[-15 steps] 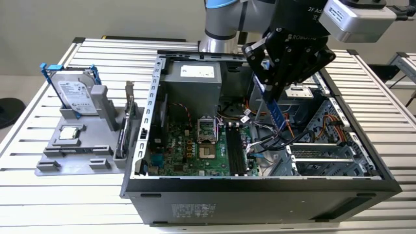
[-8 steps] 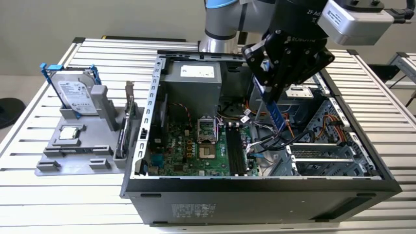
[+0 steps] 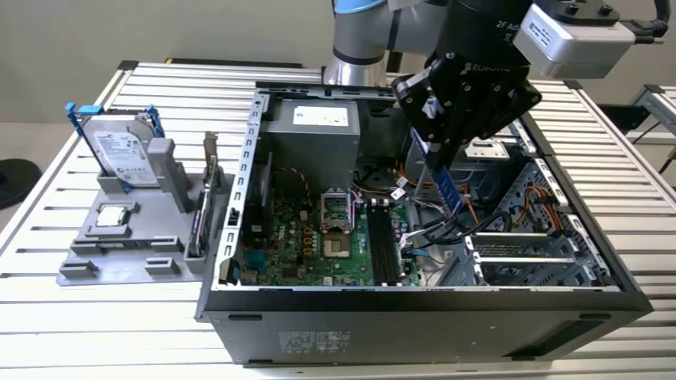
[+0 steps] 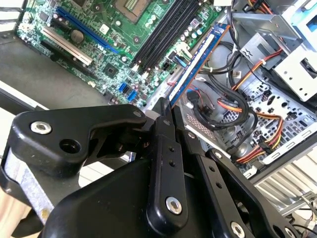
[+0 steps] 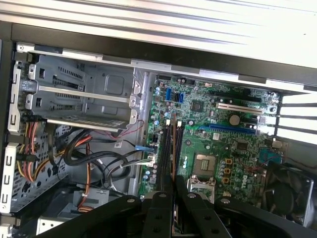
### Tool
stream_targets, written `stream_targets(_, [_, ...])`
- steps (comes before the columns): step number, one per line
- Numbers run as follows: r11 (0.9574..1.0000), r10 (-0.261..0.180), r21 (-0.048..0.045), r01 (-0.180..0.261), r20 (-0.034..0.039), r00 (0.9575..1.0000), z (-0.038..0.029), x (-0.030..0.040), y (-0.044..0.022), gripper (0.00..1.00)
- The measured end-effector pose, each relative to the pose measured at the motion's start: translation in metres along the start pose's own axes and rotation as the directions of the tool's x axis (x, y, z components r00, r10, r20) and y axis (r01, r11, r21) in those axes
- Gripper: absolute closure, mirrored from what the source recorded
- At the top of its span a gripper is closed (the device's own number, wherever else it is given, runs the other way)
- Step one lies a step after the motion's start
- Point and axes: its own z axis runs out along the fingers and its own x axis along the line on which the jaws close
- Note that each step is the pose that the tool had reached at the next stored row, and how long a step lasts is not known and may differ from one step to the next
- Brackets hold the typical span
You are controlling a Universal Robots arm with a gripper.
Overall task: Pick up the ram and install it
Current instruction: 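Insert the ram into the slot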
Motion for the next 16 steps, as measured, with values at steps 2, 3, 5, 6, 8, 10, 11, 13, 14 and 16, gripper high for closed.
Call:
stream_targets(2, [1.0000, 0.000, 0.0000, 0.000, 0.0000, 1.0000, 0.0008, 0.0000, 0.0000, 1.00])
stream_targets(3, [1.0000, 0.000, 0.0000, 0.000, 0.0000, 1.0000, 0.0012, 0.0001, 0.0000, 1.00])
stream_targets(5, [1.0000, 0.000, 0.0000, 0.000, 0.0000, 1.0000, 0.0021, 0.0002, 0.0000, 1.00])
stream_targets(6, [1.0000, 0.000, 0.0000, 0.000, 0.0000, 1.0000, 0.0025, 0.0002, 0.0000, 1.00])
stream_targets(8, [1.0000, 0.000, 0.0000, 0.000, 0.0000, 1.0000, 0.0033, 0.0002, -0.0001, 1.00])
stream_targets(10, [1.0000, 0.000, 0.0001, 0.000, 0.0000, 1.0000, 0.0041, 0.0002, -0.0001, 1.00])
stream_targets(11, [1.0000, 0.000, 0.0000, 0.000, 0.0000, 1.0000, 0.0045, 0.0002, -0.0001, 1.00])
stream_targets(13, [1.0000, 0.000, 0.0000, 0.000, 0.0000, 1.0000, 0.0053, 0.0002, -0.0001, 1.00])
stream_targets(14, [1.0000, 0.000, 0.0000, 0.000, 0.0000, 1.0000, 0.0057, 0.0003, -0.0001, 1.00])
stream_targets(16, [1.0000, 0.000, 0.0000, 0.000, 0.0000, 1.0000, 0.0065, 0.0003, -0.0001, 1.00])
